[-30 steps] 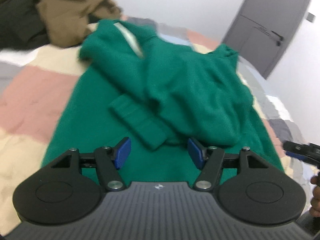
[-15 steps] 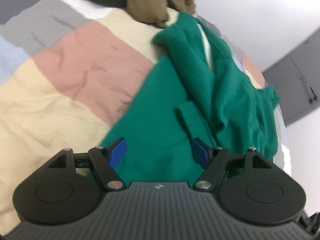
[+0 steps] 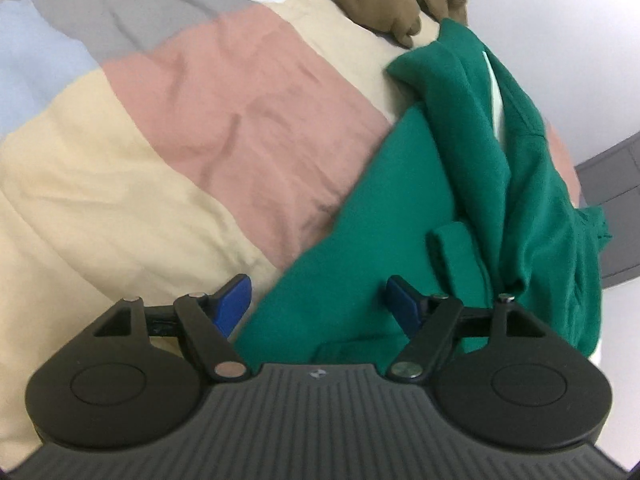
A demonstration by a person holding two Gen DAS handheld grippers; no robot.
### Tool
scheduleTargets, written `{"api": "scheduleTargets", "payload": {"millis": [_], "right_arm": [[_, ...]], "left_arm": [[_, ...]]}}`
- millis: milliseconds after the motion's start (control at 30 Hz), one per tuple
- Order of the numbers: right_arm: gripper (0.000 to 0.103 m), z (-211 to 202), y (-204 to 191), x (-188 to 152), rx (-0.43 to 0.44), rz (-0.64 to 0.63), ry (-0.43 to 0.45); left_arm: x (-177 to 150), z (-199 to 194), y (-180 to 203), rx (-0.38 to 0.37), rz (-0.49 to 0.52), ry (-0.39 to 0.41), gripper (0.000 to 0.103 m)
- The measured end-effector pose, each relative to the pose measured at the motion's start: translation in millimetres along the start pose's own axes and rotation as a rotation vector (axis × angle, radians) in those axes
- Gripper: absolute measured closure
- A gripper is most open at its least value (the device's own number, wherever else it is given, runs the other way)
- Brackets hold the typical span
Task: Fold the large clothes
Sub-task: 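Grasp the folded hoodie edge with both grippers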
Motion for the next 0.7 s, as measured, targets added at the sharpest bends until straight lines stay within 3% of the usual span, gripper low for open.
{"api": "scheduleTargets", "payload": {"millis": [133, 300, 367, 433, 567, 633, 700], "right_arm": [[0.015, -1.6, -10.4, -4.9, 0.027, -0.039, -0.003], [0.016, 12.6, 10.2, -10.7, -0.137, 0.005, -0.057], [0.015, 13.2, 16.5, -10.7, -0.148, 0.025, -0.057], [0.015, 14.7, 14.2, -10.9, -0.129, 0.026, -0.063], [0.015, 13.4, 1.7, -11.6, 0.002, 0.010, -0.069], [0.015, 16.9, -3.9, -14.3, -0.008, -0.020, -0.079], [0.027, 27.0, 1.2, -19.4, -0.064, -0.030, -0.122]], "left_arm": [[-12.2, -1.6, 6.4, -0.107, -0.003, -0.076, 0.024], [-24.9, -21.1, 24.8, -0.272, 0.005, -0.098, 0.025], [-29.4, -27.2, 30.8, -0.312, 0.011, -0.102, 0.025], [-32.8, -25.9, 33.6, -0.299, 0.031, -0.114, 0.024], [-39.0, -9.4, 28.2, -0.200, 0.042, -0.153, 0.025], [-43.3, -0.6, 26.5, -0.157, 0.053, -0.171, 0.025], [-45.2, 1.4, 27.5, -0.149, 0.052, -0.169, 0.026]]}}
Point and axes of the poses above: each gripper's, at about its wrist camera, not at the fingertips, and z roughly the way its jaws point, y to its right, x to its top, the point moved 5 cm from there along z, roughly the way its jaws point, and after that the axes turned 4 degrees about y, right-handed, at the moved point
